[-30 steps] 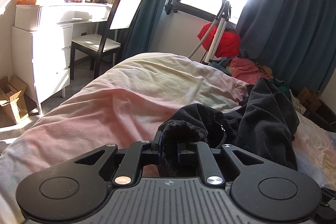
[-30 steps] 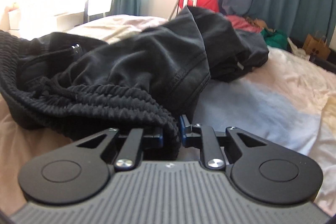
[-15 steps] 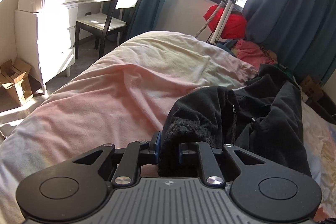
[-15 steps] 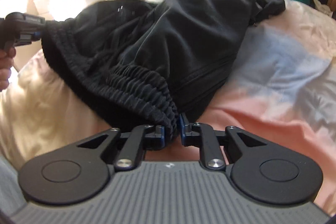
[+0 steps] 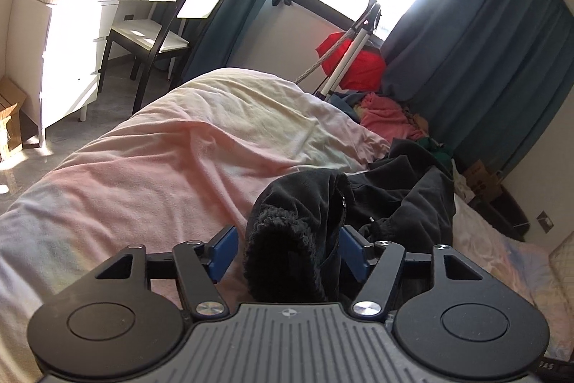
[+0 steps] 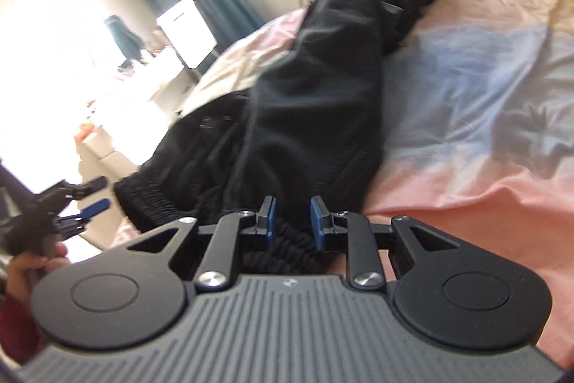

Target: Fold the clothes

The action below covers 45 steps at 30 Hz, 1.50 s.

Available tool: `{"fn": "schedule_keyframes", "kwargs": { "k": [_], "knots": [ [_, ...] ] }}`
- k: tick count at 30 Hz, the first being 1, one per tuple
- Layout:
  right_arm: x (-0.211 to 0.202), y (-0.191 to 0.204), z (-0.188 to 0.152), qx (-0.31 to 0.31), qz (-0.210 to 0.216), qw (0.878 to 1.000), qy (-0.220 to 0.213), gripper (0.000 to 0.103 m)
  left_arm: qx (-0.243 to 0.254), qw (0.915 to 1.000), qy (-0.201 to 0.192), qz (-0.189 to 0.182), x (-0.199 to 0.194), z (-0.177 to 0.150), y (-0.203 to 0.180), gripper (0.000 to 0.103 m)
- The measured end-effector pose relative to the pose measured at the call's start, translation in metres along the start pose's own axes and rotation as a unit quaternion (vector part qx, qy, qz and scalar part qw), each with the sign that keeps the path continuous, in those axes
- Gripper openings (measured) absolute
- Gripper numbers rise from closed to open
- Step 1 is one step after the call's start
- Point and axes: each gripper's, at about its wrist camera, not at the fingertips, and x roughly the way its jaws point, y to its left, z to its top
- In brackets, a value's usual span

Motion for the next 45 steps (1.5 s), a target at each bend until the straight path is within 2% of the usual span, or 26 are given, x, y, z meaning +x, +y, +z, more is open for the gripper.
{"fn": "schedule_keyframes", "kwargs": {
  "k": [2,4,7,9,12,15,16,19,21,23,27,29,31,33,35,37,38,39,41,43,45],
  "knots": [
    [0.009,-0.009,-0.002,0.038,-0.002,0.999,0.004,0.025,-0.007,1.0,-0.003,-0.004,0.009,0.0,0.0,0.076],
    [0.012,-0.018,-0.003,0.082,0.034,0.996,-0.006,0.025,-0.002,1.0,-0.006,-0.006,0.02,0.0,-0.002,0.078],
    [0.015,-0.029,-0.004,0.146,0.085,0.985,-0.033,0.027,0.001,0.9999,-0.007,-0.007,0.038,0.001,-0.001,0.078],
    [0.017,-0.03,-0.003,0.151,0.078,0.985,-0.041,0.044,0.002,1.0,-0.002,0.006,0.052,0.0,0.001,0.078],
    [0.025,-0.027,-0.005,0.13,0.04,0.99,-0.035,0.056,-0.003,0.9994,0.016,0.029,0.072,-0.004,0.005,0.073],
    [0.042,-0.029,-0.009,0.121,0.001,0.993,0.01,0.064,-0.02,0.997,0.051,0.055,0.085,-0.01,0.012,0.07],
    [0.048,-0.032,-0.012,0.128,-0.003,0.991,0.029,0.066,-0.026,0.9955,0.064,0.065,0.089,-0.013,0.015,0.067],
    [0.051,-0.046,-0.018,0.194,0.046,0.978,0.055,0.067,-0.057,0.9934,0.075,0.065,0.09,-0.017,0.023,0.044],
    [0.045,-0.053,-0.02,0.238,0.09,0.966,0.053,0.071,-0.077,0.9926,0.076,0.054,0.087,-0.016,0.028,0.038],
    [0.04,-0.056,-0.019,0.253,0.104,0.96,0.055,0.071,-0.079,0.9929,0.073,0.051,0.086,-0.015,0.028,0.026],
    [0.053,-0.066,-0.03,0.284,0.085,0.949,0.112,0.07,-0.085,0.9934,0.065,0.042,0.085,-0.014,0.027,0.02],
    [0.056,-0.065,-0.032,0.288,0.103,0.945,0.115,0.072,-0.088,0.9938,0.056,0.038,0.084,-0.013,0.026,0.019],
    [0.052,-0.062,-0.029,0.293,0.135,0.942,0.096,0.075,-0.092,0.9941,0.046,0.034,0.082,-0.012,0.025,0.018],
    [0.049,-0.057,-0.025,0.276,0.158,0.945,0.074,0.074,-0.092,0.9947,0.037,0.028,0.077,-0.01,0.025,0.018],
    [0.053,-0.051,-0.025,0.249,0.135,0.956,0.076,0.071,-0.089,0.9953,0.03,0.025,0.075,-0.008,0.023,0.017],
    [0.059,-0.05,-0.032,0.242,0.105,0.961,0.084,0.055,-0.079,0.9962,0.02,0.03,0.073,-0.005,0.019,0.017],
    [0.061,-0.05,-0.037,0.242,0.09,0.962,0.088,0.039,-0.07,0.9968,0.016,0.035,0.074,-0.001,0.017,0.017],
    [0.061,-0.05,-0.04,0.247,0.089,0.961,0.085,0.027,-0.063,0.9972,0.013,0.038,0.074,0.005,0.014,0.017],
    [0.053,-0.041,-0.042,0.251,0.119,0.958,0.064,0.026,-0.074,0.9964,0.011,0.039,0.076,0.022,0.01,0.016],
    [0.048,-0.024,-0.041,0.244,0.153,0.956,0.05,0.025,-0.079,0.9962,0.003,0.036,0.078,0.054,0.003,0.016],
    [0.049,-0.003,-0.042,0.24,0.189,0.951,0.042,0.023,-0.059,0.9972,-0.014,0.044,0.081,0.09,-0.008,0.016]
  ]
}}
